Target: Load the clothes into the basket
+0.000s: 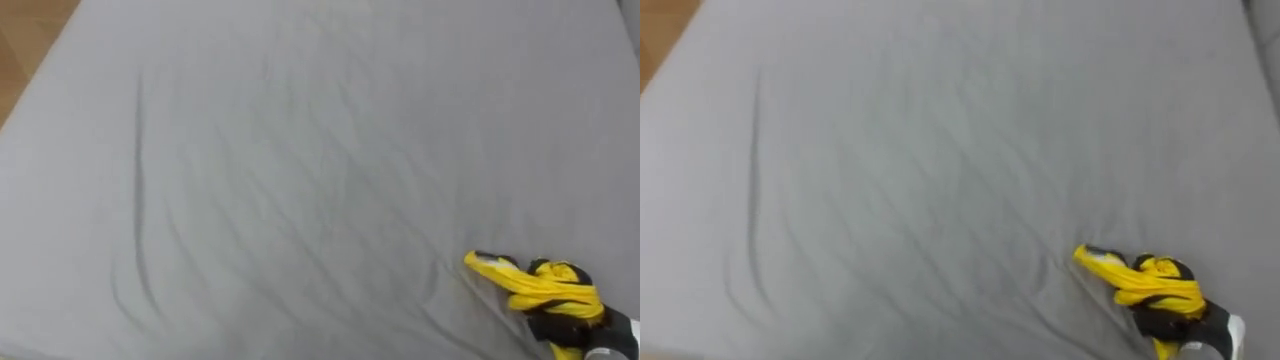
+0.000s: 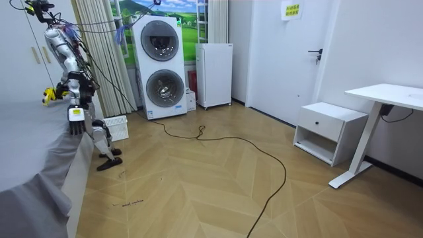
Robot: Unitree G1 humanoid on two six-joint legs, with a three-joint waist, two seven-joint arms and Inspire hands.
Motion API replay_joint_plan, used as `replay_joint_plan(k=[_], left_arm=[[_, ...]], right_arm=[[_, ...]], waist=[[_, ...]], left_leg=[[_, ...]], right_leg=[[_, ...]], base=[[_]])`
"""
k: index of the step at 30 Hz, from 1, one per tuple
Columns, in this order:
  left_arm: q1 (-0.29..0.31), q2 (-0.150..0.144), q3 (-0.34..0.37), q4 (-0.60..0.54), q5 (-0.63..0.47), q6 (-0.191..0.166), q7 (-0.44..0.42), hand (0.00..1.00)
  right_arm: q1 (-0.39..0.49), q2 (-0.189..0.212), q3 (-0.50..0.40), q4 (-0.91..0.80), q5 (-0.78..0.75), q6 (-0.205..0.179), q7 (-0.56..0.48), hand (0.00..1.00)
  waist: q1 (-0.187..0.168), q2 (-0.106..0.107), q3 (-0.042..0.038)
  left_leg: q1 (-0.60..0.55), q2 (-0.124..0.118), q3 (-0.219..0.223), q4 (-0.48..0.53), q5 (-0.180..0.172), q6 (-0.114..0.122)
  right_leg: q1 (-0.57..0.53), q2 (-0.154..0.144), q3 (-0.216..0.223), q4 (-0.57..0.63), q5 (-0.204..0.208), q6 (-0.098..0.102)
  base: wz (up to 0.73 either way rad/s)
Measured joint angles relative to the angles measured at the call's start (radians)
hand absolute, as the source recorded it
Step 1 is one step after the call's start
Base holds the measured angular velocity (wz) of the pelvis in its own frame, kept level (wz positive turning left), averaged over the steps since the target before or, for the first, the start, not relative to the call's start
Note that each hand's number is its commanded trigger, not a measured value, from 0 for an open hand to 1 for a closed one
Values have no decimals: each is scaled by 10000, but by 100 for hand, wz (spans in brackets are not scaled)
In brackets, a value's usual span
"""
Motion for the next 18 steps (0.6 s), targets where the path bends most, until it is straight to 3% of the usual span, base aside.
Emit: replay_joint_plan(k=[2, 4, 6, 14, 18], left_arm=[[9, -9, 32, -8, -7, 110, 97, 0], [317, -8, 99, 0, -17, 174, 233, 0], [410, -2, 116, 1, -17, 236, 325, 0], [523, -1, 437, 193, 22, 687, 394, 0], [733, 6, 572, 183, 306, 846, 433, 0]], right_arm=[[421, 8, -2, -885, -1, -33, 34, 100], [980, 7, -64, -1783, -34, -48, 73, 100], [1166, 8, -122, -2035, -39, -41, 89, 100], [1841, 52, -1263, -3813, 42, 150, 291, 100], [2013, 55, -1553, -4053, 49, 202, 315, 100]], waist=[[-41, -147, -13], [-414, -234, 9], [-566, -271, 31], [-954, -164, 43], [-1102, -79, 3]], left_leg=[[357, 16, 329, -87, -4, 0], [744, 8, 495, -84, -42, 21], [923, 21, 606, -84, -60, 32], [1430, 178, 1263, -292, -170, -2], [1617, 363, 1359, -359, -351, 5]], right_leg=[[163, 55, 348, 1, 3, 4], [580, 43, 488, -116, 0, 27], [645, 34, 735, -112, -7, 37], [695, 245, 1470, 61, -7, 25], [702, 456, 1888, 91, 37, -37]], base=[[-48], [-20], [-12], [-18], [-24]])
